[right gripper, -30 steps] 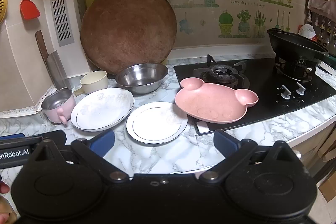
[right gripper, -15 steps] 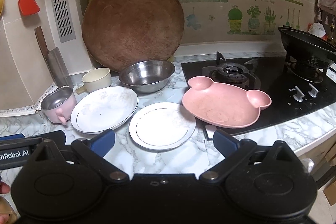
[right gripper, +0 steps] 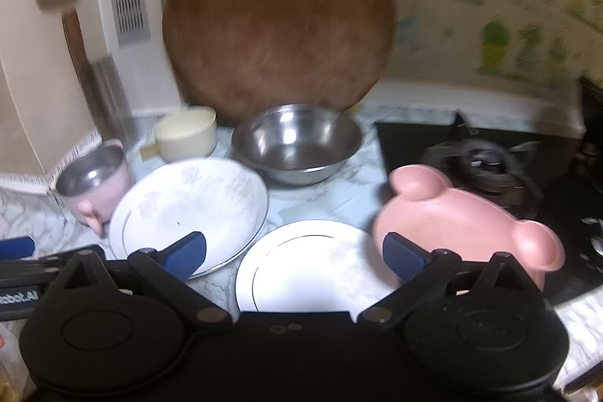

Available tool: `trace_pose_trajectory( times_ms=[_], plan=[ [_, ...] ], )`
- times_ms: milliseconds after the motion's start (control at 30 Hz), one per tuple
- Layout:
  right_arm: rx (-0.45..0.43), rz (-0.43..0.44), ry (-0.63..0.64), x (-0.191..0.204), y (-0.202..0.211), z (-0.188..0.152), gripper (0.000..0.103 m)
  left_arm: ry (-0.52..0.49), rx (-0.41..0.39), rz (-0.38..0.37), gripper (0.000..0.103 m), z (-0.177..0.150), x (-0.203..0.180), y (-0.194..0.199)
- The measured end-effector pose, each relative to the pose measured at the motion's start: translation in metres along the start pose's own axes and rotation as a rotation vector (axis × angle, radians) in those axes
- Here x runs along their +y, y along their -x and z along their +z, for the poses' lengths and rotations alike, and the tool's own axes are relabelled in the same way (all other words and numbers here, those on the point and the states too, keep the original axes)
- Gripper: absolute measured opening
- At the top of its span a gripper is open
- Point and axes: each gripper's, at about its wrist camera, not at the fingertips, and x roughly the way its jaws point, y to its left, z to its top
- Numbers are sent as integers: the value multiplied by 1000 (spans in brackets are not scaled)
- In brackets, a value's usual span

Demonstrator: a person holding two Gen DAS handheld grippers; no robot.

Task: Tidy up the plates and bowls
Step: 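Reach both tools to the large white plate rim and close them, then carry the large white plate with both tools toward the yellow bowl corner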

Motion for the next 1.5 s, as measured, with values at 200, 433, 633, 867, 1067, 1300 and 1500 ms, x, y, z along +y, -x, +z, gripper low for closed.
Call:
trace_pose_trajectory(
  times_ms=[200,433,633,867,1067,1300,1500],
  plan=[
    [139,105,-27,2,-71,24,89,92,88,35,102,6,18,-47],
    [250,115,-56,-3,-126,30,71,165,132,19,83,5,28,-74],
    [277,166,-63,-5,-148,30,58,198,168,12,60,3,30,-87],
    [309,205,-85,-9,-157,30,29,250,189,7,34,2,39,-93],
    [300,223,-108,-9,-156,29,17,271,186,-31,16,3,43,-90],
    [317,230,-111,-6,-150,25,15,240,181,-24,13,0,47,-80],
    [307,240,-72,6,-130,17,14,247,189,-31,13,-8,60,-62]
  ],
)
